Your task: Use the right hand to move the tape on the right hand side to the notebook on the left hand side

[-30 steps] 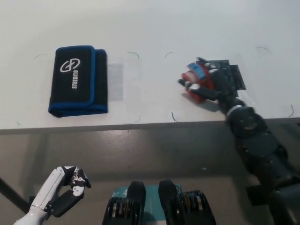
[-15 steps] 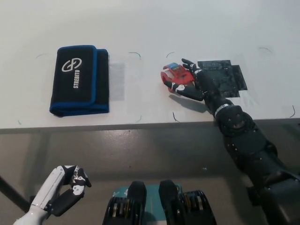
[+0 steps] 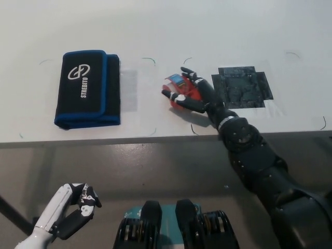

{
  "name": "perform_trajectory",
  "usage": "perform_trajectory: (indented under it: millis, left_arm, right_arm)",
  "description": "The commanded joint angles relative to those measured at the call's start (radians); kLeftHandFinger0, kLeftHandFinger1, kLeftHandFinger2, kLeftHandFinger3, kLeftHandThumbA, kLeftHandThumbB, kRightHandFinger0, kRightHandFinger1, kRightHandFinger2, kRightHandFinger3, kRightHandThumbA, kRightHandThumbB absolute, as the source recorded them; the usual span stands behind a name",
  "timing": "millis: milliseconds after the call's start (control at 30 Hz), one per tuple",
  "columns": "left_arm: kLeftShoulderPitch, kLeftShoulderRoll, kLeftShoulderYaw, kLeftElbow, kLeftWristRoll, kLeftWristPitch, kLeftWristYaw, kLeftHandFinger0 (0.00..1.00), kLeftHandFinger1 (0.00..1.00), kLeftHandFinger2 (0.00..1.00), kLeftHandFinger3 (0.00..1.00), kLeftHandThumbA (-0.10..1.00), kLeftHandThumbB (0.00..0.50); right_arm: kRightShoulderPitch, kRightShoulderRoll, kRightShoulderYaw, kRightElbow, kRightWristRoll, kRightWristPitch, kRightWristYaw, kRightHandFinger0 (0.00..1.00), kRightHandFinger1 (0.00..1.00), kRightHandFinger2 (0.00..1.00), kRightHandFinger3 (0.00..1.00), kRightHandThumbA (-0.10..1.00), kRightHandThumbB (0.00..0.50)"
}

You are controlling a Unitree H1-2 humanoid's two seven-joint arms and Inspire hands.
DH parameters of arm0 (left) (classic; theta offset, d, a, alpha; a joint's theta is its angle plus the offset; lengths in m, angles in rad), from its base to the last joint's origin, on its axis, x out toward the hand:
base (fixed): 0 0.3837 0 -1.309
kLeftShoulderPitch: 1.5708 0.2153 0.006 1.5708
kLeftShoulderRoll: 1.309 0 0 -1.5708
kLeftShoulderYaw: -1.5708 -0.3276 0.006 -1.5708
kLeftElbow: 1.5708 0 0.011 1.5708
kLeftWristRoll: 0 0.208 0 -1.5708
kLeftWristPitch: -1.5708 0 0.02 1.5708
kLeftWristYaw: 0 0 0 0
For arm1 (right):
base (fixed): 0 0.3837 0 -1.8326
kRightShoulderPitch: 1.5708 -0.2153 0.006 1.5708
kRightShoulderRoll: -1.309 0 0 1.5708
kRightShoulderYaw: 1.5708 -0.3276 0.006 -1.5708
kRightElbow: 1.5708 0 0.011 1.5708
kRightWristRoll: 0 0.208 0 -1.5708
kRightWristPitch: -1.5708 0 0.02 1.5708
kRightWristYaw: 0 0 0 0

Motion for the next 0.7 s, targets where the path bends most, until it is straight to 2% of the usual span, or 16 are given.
perform_trajectory:
  millis: [0, 133, 267, 367, 400, 500, 667]
  left_arm:
    - [-0.02, 0.012, 0.013, -0.038, -0.001, 0.0, -0.005, 0.29, 0.22, 0.21, 0.39, 0.28, 0.009]
    - [-0.018, 0.014, 0.014, -0.047, 0.001, 0.009, -0.007, 0.29, 0.23, 0.21, 0.39, 0.28, 0.0]
    - [-0.018, 0.012, 0.015, -0.046, -0.002, 0.006, -0.007, 0.29, 0.22, 0.21, 0.39, 0.26, 0.001]
    - [-0.019, 0.013, 0.013, -0.047, 0.006, 0.005, -0.006, 0.29, 0.22, 0.2, 0.38, 0.27, 0.0]
    - [-0.019, 0.011, 0.015, -0.046, -0.004, 0.008, -0.007, 0.28, 0.21, 0.2, 0.39, 0.24, 0.0]
    - [-0.021, 0.012, 0.018, -0.046, 0.001, 0.008, -0.004, 0.28, 0.21, 0.2, 0.39, 0.24, 0.005]
    - [-0.028, 0.014, 0.016, -0.049, 0.002, 0.009, -0.007, 0.29, 0.22, 0.21, 0.39, 0.25, 0.0]
  right_arm:
    - [-0.086, 0.023, 0.012, -0.001, -0.014, -0.041, -0.021, 1.0, 1.0, 1.0, 1.0, 1.0, 0.49]
    - [-0.089, 0.041, 0.016, 0.0, -0.018, -0.039, -0.028, 1.0, 1.0, 1.0, 1.0, 1.0, 0.469]
    - [-0.09, 0.05, 0.013, 0.008, -0.015, -0.049, -0.025, 1.0, 1.0, 1.0, 1.0, 1.0, 0.486]
    - [-0.09, 0.062, 0.003, 0.012, 0.0, -0.056, -0.005, 1.0, 1.0, 1.0, 1.0, 0.99, 0.47]
    - [-0.089, 0.071, 0.002, 0.009, 0.001, -0.051, -0.006, 1.0, 1.0, 1.0, 1.0, 0.97, 0.472]
    - [-0.095, 0.081, 0.0, 0.015, 0.003, -0.047, -0.006, 1.0, 1.0, 1.0, 1.0, 0.98, 0.499]
    - [-0.091, 0.105, 0.019, 0.021, -0.017, -0.06, -0.007, 1.0, 1.0, 1.0, 1.0, 0.98, 0.493]
